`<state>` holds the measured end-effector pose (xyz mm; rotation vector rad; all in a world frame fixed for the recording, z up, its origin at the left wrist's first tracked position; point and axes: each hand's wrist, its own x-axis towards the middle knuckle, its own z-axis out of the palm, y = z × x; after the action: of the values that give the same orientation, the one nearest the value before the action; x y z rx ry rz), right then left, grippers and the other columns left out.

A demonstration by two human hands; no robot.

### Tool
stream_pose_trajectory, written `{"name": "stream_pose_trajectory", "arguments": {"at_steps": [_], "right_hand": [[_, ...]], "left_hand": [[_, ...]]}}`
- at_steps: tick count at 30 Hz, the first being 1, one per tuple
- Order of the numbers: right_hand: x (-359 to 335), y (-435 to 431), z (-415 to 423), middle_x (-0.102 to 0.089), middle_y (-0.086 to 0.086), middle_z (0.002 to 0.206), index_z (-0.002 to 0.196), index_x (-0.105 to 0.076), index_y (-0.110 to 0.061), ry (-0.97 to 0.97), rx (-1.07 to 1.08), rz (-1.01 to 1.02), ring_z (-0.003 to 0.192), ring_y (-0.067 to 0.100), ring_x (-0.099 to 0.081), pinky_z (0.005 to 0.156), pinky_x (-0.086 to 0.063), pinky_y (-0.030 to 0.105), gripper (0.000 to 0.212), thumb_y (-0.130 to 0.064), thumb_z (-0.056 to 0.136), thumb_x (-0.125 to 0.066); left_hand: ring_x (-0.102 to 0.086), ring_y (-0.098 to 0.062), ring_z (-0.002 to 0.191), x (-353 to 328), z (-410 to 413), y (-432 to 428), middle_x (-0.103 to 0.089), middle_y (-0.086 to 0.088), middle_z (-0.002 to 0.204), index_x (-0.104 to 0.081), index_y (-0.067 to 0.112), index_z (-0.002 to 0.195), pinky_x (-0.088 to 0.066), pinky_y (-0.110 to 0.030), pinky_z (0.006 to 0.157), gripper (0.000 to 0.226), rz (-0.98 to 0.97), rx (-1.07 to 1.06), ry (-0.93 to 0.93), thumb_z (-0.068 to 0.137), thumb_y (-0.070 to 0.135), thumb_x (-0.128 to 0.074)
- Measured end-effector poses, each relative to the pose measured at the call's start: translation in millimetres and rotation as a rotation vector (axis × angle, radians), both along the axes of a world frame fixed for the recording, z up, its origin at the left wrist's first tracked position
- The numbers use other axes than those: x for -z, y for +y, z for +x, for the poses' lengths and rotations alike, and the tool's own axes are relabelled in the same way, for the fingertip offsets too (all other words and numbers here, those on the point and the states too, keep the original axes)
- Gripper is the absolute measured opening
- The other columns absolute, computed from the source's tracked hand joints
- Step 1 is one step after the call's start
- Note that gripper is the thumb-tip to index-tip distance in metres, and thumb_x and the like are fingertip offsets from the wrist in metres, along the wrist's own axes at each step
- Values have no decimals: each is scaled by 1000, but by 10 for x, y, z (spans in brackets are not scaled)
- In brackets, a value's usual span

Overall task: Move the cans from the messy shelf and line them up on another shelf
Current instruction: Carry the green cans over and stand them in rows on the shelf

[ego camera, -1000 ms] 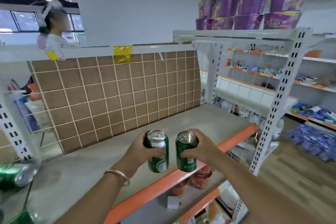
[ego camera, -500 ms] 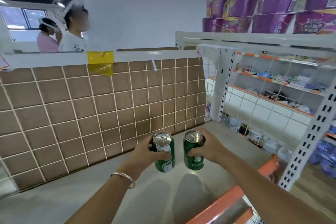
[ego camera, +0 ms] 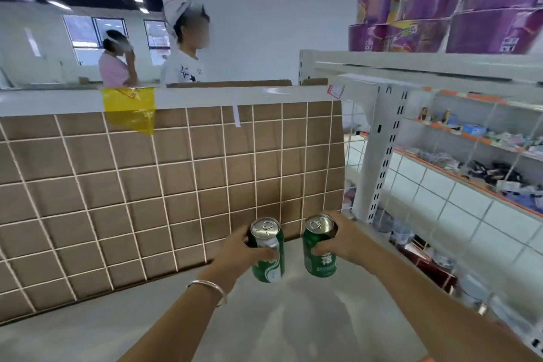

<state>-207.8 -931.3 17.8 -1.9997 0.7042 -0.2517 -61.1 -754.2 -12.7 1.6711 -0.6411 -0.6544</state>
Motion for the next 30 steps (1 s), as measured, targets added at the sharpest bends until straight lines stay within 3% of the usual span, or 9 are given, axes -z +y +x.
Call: {"name": "stream_pose_trajectory", "arguments": {"at_steps": [2,5,10,14,18,22,24,27,30], "right_hand": [[-23,-230,9,-59,0,101,113,-49,-20,25,-28,-30,99,20,-58,72,-46,22,59,1,66,-79],[-37,-583,66,-58,-3,102,114,-48,-22,62,-57,-58,106,23,-56,90,-48,36,63,-5,64,-81],[-43,-1023,68,-55,1,111,112,-47,-26,102,-71,-65,106,22,-52,94,-44,35,62,-5,65,-81],[159,-1436,98,-54,5,124,117,-56,-32,97,-60,-100,110,26,-56,100,-47,47,88,-35,34,-85],[117,-1583,43,-66,1,108,111,-63,-25,29,-60,-40,103,21,-61,94,-49,39,69,-5,49,-86],[153,-1729,27,-66,-4,101,118,-59,-20,1,-80,6,96,14,-60,74,-47,23,66,7,61,-79],[152,-1788,30,-64,-2,103,121,-56,-20,-6,-84,-3,95,15,-59,74,-47,23,69,7,62,-79],[163,-1879,40,-59,-3,105,125,-53,-16,-3,-79,-58,103,17,-55,91,-45,32,68,6,65,-79],[208,-1919,88,-56,-3,111,127,-51,-16,29,-86,-192,108,17,-53,91,-45,32,64,0,70,-77]], "left_hand": [[-66,-20,96,-23,-27,-202,-72,-2,100,-65,19,108,-50,-25,77,53,3,-17,-5,61,3,-83],[-65,-16,96,-71,-75,-516,-71,2,100,-63,26,106,-51,-25,79,53,1,-19,-24,61,4,-82],[-63,-16,92,-48,-222,-1049,-69,1,100,-60,23,106,-49,-18,70,54,-15,-66,-9,62,0,-80],[-62,-10,90,-15,-350,-1386,-67,4,98,-59,25,105,-48,-13,69,53,-33,-65,-15,64,0,-80],[-61,-8,94,41,-453,-1648,-67,8,98,-60,34,98,-51,-19,80,50,-23,-41,-30,64,3,-81],[-63,-1,81,92,-519,-1879,-67,8,89,-62,30,93,-51,-11,70,48,-74,-65,-43,67,-9,-75],[-63,-9,90,101,-514,-1980,-68,4,95,-61,23,102,-52,-16,78,50,-84,-91,-18,68,-10,-74],[-60,-22,111,172,-446,-2112,-65,-6,116,-57,16,118,-48,-35,100,56,-52,-87,-62,69,-5,-75],[-53,-23,119,266,-422,-2214,-53,-8,130,-50,22,123,-42,-38,107,63,27,-103,-178,69,7,-79]]}}
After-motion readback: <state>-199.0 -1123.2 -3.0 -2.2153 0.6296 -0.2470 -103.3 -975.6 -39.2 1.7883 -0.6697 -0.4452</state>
